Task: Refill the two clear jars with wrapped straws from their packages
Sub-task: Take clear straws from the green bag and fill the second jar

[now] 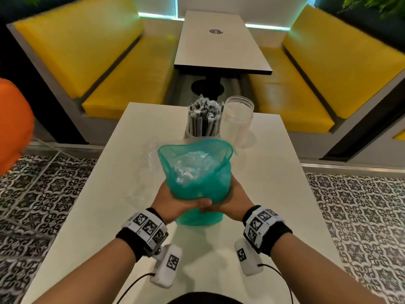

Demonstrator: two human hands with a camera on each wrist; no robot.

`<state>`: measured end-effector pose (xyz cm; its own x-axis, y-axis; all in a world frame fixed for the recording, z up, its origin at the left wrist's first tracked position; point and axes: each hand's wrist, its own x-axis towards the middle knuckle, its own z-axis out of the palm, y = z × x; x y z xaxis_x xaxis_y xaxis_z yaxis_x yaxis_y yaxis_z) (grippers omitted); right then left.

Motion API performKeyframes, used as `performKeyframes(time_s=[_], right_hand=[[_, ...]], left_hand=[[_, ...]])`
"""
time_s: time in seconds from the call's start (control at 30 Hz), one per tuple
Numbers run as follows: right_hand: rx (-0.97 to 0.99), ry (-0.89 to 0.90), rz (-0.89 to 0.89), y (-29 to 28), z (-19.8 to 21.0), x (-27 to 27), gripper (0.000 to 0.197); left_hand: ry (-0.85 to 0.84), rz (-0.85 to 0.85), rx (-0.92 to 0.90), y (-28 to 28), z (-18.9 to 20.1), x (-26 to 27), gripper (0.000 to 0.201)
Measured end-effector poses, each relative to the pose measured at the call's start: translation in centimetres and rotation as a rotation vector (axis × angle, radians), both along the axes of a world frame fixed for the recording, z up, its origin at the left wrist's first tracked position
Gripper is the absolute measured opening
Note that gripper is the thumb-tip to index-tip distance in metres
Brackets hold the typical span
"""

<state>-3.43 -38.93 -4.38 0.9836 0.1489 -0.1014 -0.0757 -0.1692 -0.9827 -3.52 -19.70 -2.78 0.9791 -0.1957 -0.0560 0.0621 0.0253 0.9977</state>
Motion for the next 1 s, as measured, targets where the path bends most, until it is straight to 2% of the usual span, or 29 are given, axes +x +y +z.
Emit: performKeyframes(time_s=[0.13,0.23,0.33,0.4,0.43,0.5,0.57,0.63,0.7,0.9,1.0], right_hand=[[-0.21,0.041,0.052,-0.3,-2.4,-0.3,0.076],[-0.331,0.02,0.106,-0.3,-3.3,0.1,0.066],[-0.708,0.057,0.275,-0.5,-3.4,0.9,0.072],[-0.803,0.124,0.343,-0.9,-3.6,1.5,0.087],[-0.733,0.151,0.347,-1.1,-3.3,1.6,0.092],[-0.43,0.169,0.301,-1.8,-2.3,2.1,0.098],[-0.24,0.142,0.246,-2.6,-0.6,2.8,0.105],[-0.191,0.083,0.218,-2.9,1.3,3.7,0.104],[-0.14,0.081,0.214,-2.6,1.8,4.6,0.093],[-0.078,0.213,0.236,-1.5,-0.1,5.3,0.088],[-0.125,0.257,0.294,-2.3,0.5,5.6,0.09]], left_hand=[[0.073,-0.092,0.116,0.2,-2.4,-0.1,0.084],[0.093,-0.091,0.198,0.2,-3.2,0.1,0.083],[0.121,-0.045,0.228,-0.1,-3.9,0.5,0.088],[0.132,-0.024,0.234,-0.2,-4.3,0.8,0.091],[0.135,-0.018,0.237,-0.3,-4.3,0.9,0.089],[0.146,-0.016,0.235,-0.3,-4.1,1.2,0.079],[0.177,-0.009,0.21,-0.4,-3.9,1.7,0.075],[0.209,0.027,0.158,-0.4,-4.0,2.3,0.079],[0.229,0.068,0.113,-0.5,-4.0,2.8,0.087],[0.251,0.057,0.031,-0.7,-4.0,3.3,0.087],[0.237,0.072,-0.003,-0.2,-3.8,3.2,0.084]])
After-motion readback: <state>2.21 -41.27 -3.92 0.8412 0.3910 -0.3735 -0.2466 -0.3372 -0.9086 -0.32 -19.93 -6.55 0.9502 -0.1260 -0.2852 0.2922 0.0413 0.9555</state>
